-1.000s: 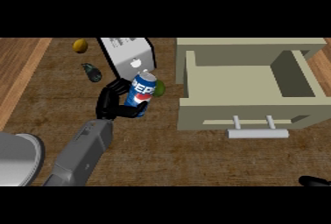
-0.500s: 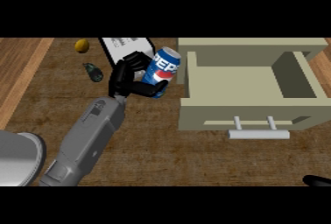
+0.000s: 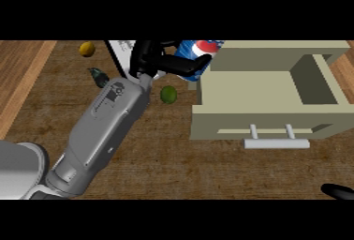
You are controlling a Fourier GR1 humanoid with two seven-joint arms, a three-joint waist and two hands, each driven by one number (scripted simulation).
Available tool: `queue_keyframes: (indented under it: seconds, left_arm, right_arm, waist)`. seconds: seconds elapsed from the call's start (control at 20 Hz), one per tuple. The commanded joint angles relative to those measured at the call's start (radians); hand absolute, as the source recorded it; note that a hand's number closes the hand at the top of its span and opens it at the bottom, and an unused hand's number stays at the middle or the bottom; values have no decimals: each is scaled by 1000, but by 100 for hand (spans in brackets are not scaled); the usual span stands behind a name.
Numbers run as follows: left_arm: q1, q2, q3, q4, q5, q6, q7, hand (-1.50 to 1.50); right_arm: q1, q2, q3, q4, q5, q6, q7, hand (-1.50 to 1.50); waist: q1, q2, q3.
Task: Pick up the can, place it into the drawer and close the drawer
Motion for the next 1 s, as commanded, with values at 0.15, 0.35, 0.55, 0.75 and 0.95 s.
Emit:
queue_keyframes:
  seconds: [0.15, 0.35, 0.55, 0.75, 0.95]
  left_arm:
    - [-184, -20, 27, 50, -59, 39, 136, 150]
    - [-342, -64, 61, 172, -74, 76, 162, 150]
    - [-417, -68, 93, 282, -70, 41, 135, 150]
    - [-472, -71, 12, 316, -20, 96, 162, 150]
    - [-558, -71, 10, 449, 25, 98, 142, 150]
  right_arm:
    - [-35, -18, -30, 37, -35, 7, -10, -150]
    - [-20, -14, -26, 74, -24, 27, -58, -150]
    - [-58, -13, 13, -32, 0, -21, 62, -150]
    - [-76, 9, 60, -18, 59, -42, 60, -150]
    - [-59, -11, 0, -6, -22, -8, 27, -150]
  waist:
    - [-10, 4, 0]
    - [-18, 7, 1]
    - [-23, 10, 0]
    - [-29, 10, 0]
    - [-61, 16, 2]
